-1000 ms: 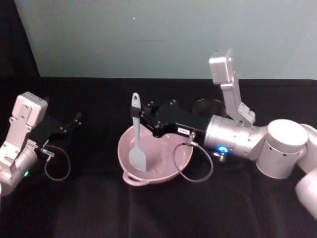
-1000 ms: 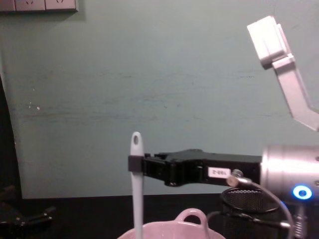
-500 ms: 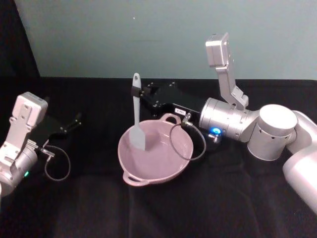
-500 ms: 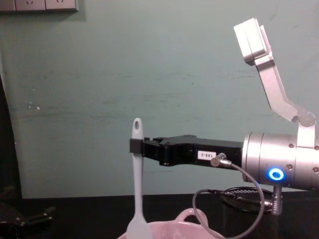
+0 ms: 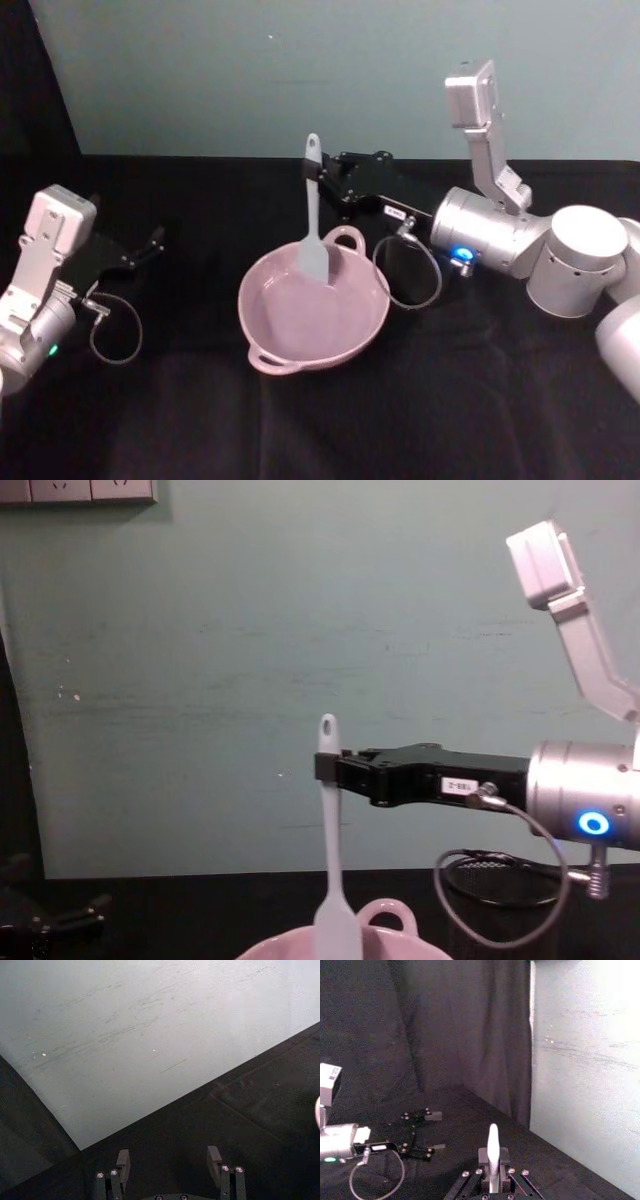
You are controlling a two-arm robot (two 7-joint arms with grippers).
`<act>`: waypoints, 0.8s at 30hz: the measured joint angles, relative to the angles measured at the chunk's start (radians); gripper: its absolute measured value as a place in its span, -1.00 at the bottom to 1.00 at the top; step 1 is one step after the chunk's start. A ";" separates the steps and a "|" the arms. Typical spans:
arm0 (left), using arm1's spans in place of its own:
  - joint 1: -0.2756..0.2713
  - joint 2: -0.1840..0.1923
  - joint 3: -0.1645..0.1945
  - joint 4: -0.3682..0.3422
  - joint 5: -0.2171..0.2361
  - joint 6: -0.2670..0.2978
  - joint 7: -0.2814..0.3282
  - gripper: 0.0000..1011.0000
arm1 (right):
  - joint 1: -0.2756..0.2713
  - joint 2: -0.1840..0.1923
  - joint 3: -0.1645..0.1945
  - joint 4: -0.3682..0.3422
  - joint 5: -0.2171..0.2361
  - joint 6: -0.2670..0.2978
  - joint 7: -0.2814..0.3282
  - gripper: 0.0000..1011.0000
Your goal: Use the one hand to pick up the spoon and stir the clear water in the bowl.
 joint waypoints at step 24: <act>0.000 0.000 0.000 0.000 0.000 0.000 0.000 1.00 | -0.155 0.124 0.021 -0.250 -0.002 0.060 0.010 -0.77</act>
